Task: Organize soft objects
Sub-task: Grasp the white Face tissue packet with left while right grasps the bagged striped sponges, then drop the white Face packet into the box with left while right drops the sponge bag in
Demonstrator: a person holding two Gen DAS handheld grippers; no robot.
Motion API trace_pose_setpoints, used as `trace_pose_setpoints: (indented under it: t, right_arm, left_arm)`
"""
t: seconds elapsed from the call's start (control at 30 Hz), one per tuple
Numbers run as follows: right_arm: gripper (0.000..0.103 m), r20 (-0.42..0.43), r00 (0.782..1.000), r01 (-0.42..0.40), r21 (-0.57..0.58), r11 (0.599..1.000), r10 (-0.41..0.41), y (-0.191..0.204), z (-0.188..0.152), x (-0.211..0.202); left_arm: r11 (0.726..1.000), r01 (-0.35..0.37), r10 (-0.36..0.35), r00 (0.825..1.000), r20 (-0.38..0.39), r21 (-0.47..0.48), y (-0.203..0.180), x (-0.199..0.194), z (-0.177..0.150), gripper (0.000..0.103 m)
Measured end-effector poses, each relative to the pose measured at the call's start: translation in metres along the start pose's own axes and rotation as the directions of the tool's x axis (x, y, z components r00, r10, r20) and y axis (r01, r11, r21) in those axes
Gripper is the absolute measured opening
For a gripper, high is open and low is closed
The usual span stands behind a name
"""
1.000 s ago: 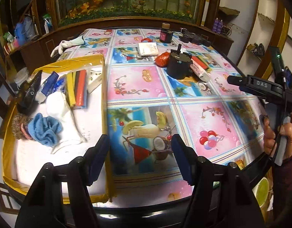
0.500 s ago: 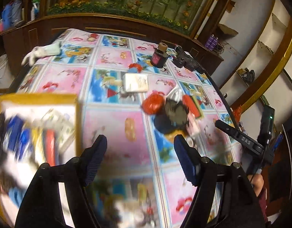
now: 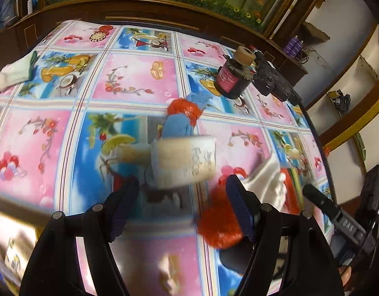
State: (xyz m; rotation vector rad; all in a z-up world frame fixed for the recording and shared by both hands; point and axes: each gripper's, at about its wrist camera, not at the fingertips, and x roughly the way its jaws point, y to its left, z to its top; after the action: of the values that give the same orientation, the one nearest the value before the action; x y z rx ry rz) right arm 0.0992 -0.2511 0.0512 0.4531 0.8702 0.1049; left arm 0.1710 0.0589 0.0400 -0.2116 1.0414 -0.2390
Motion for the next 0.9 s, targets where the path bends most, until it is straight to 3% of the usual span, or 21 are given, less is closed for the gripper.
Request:
trace_pose_setpoints:
  t: [0.17,0.3,0.37,0.43,0.5,0.57,0.6,0.9]
  right_arm:
    - [0.081,-0.024,0.999,0.041,-0.063,0.997,-0.042,0.007,0.001,0.027]
    - [0.082,-0.020,0.998,0.057,-0.092,0.994,-0.059,0.010,0.001,0.035]
    - [0.082,-0.013,0.998,0.059,-0.103,0.993,-0.061,0.013,0.001,0.038]
    - [0.082,-0.003,0.997,0.073,-0.123,0.990,-0.074,0.017,-0.002,0.040]
    - [0.080,0.006,0.996,0.084,-0.154,0.985,-0.084,0.022,-0.006,0.042]
    - [0.057,0.016,0.995,0.098,-0.193,0.976,-0.097,0.029,-0.010,0.042]
    - [0.036,0.020,0.995,0.104,-0.214,0.971,-0.102,0.032,-0.011,0.042]
    - [0.034,0.065,0.995,0.092,-0.184,0.979,-0.081,0.025,-0.014,0.020]
  left_arm:
    - [0.999,0.020,-0.020,1.000,-0.001,0.037,-0.008,0.016,0.015,0.072]
    - [0.996,-0.013,0.018,0.997,-0.069,0.084,-0.021,0.039,0.015,0.072]
    - [0.989,-0.061,0.068,0.997,-0.049,0.134,-0.029,0.042,0.011,0.072]
    - [0.982,-0.090,0.100,0.994,-0.051,0.165,-0.034,0.042,0.007,0.064]
    - [0.985,-0.076,0.086,0.995,-0.055,0.155,-0.034,0.039,0.005,0.062]
    - [0.987,-0.077,0.084,0.995,-0.044,0.141,-0.031,0.033,0.002,0.061]
    - [0.988,-0.073,0.078,0.996,-0.034,0.135,-0.029,0.027,0.000,0.061]
    - [0.999,0.025,-0.027,0.997,0.070,0.027,-0.008,-0.053,-0.021,0.061]
